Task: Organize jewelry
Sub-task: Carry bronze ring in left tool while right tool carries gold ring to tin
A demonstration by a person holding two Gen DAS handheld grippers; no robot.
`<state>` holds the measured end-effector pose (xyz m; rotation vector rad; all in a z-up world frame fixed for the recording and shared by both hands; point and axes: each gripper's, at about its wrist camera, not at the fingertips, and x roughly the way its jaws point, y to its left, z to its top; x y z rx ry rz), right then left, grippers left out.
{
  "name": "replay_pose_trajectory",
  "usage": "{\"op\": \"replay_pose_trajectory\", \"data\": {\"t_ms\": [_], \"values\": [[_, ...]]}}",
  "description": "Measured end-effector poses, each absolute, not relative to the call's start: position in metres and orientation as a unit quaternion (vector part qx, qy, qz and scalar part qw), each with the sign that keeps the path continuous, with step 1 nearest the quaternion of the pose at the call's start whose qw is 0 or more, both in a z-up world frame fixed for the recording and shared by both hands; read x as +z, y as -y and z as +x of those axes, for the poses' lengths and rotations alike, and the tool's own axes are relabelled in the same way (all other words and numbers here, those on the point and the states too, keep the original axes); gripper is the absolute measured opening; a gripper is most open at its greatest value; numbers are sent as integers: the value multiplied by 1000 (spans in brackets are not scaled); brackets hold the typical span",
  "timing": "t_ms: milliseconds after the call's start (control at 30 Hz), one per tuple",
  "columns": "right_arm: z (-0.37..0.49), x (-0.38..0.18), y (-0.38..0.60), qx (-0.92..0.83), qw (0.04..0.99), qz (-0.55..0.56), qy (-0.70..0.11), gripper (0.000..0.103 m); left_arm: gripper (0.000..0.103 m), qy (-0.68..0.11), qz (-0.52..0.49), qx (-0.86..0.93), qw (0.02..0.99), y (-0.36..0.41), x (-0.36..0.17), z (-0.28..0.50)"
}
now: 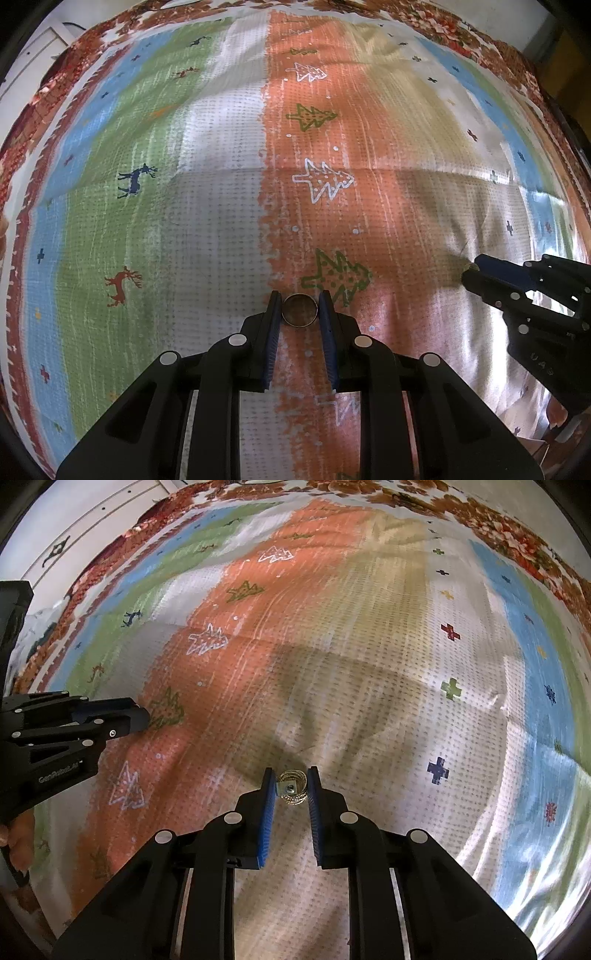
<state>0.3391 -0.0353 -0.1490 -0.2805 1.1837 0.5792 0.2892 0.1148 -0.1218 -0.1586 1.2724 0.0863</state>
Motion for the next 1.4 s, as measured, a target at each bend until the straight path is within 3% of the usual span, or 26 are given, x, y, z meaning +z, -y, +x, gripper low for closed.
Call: {"op": "replay_pose_trajectory", "data": {"t_ms": [1400], "values": [[249,-81,77,261,830,-131,-476,18,20,-512,-121,8,851,-81,-41,219]]}}
